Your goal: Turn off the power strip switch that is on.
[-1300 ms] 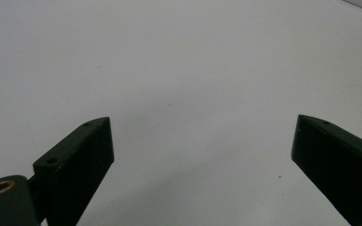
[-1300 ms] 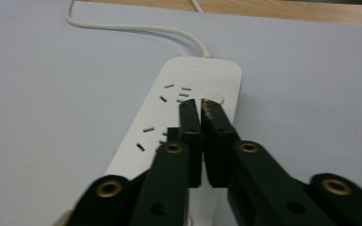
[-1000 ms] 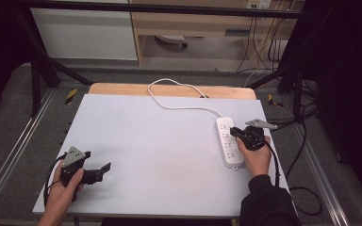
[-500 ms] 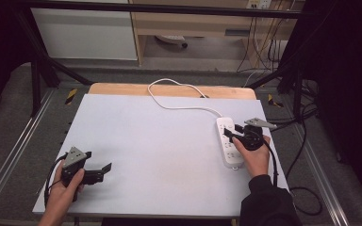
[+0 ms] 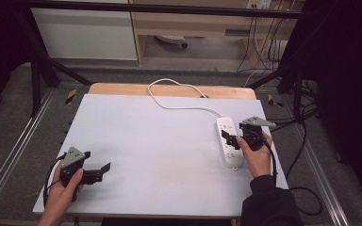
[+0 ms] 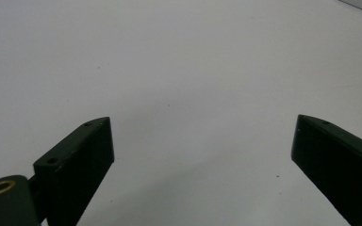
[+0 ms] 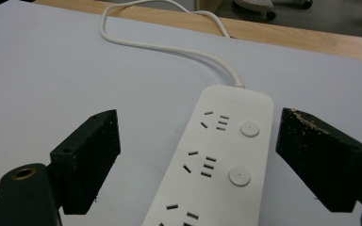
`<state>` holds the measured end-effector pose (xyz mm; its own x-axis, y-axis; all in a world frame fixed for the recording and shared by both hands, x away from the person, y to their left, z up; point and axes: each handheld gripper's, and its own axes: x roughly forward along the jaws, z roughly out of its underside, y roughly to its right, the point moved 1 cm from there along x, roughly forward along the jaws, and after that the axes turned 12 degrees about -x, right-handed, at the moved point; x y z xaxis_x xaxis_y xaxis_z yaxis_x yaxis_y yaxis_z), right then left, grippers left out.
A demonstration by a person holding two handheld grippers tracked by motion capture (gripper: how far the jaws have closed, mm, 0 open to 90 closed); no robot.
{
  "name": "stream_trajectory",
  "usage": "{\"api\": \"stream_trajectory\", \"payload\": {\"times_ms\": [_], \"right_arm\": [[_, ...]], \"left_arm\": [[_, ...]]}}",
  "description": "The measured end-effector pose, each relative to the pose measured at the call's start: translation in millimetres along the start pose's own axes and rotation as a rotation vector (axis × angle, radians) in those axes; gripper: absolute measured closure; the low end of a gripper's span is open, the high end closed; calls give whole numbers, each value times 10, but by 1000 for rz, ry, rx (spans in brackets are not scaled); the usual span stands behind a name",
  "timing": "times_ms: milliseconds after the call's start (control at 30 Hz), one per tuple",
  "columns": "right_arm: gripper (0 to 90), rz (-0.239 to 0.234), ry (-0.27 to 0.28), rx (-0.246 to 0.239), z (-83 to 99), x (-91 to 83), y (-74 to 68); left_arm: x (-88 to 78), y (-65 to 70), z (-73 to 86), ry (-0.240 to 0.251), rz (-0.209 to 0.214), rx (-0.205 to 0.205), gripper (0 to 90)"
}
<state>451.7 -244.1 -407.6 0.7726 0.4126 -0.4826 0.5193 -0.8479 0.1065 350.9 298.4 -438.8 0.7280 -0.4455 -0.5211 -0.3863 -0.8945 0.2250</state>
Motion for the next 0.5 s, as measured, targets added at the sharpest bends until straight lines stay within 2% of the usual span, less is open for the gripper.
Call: {"api": "stream_trajectory", "payload": {"times_ms": [200, 367, 500], "right_arm": [[98, 10, 27, -5, -52, -70, -3], [60, -24, 45, -8, -67, -117, -6], [31, -14, 48, -10, -112, -170, -16]], "left_arm": [[1, -1, 0, -1, 0, 0, 64], [-8, -4, 0, 1, -1, -5, 64], [-16, 2, 1, 2, 3, -5, 64]]}}
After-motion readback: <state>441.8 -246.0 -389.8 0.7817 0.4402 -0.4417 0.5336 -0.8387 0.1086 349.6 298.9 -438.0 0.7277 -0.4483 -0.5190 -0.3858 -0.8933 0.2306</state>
